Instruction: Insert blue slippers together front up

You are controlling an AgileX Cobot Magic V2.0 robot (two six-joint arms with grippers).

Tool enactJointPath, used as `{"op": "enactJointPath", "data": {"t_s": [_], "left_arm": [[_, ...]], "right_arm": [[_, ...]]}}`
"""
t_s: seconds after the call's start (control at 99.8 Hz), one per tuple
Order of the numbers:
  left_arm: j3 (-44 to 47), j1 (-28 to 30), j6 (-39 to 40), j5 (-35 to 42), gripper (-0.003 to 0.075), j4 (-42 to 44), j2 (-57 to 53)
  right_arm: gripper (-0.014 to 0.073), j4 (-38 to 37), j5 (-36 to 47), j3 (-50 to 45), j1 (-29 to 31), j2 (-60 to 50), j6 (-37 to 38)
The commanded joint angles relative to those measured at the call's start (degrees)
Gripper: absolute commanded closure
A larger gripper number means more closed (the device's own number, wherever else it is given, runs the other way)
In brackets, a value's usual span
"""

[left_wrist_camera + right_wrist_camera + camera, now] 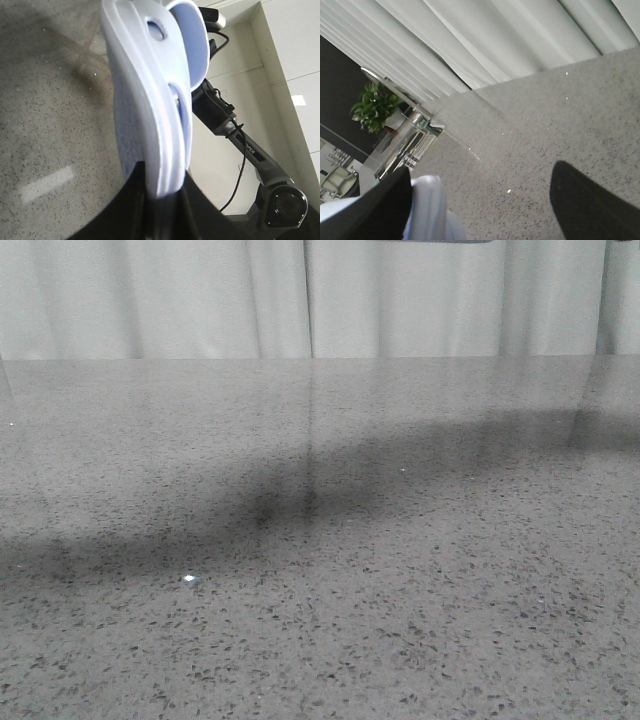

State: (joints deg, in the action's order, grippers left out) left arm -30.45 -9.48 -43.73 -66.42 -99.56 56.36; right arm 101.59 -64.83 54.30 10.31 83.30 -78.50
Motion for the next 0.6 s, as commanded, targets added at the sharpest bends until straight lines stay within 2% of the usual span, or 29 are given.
{"op": "enactJointPath", "data": {"t_s": [0.0,0.361,0.591], "left_arm": [[-1.7,-0.5,0.1,-3.2,0.0705,-4.3,-0.3],[-1.7,-0.5,0.1,0.6,0.0705,-1.3,-0.3],[-1.7,-0.4,0.1,4.8,0.0705,2.9,-0.2]], "right_arm": [[0.0095,5.6,-4.0,1.9,3.0,-3.3,-0.2],[0.0095,5.6,-4.7,1.9,12.9,-8.1,-0.2],[0.0095,5.6,-5.6,1.9,14.4,-8.6,-0.2]]}}
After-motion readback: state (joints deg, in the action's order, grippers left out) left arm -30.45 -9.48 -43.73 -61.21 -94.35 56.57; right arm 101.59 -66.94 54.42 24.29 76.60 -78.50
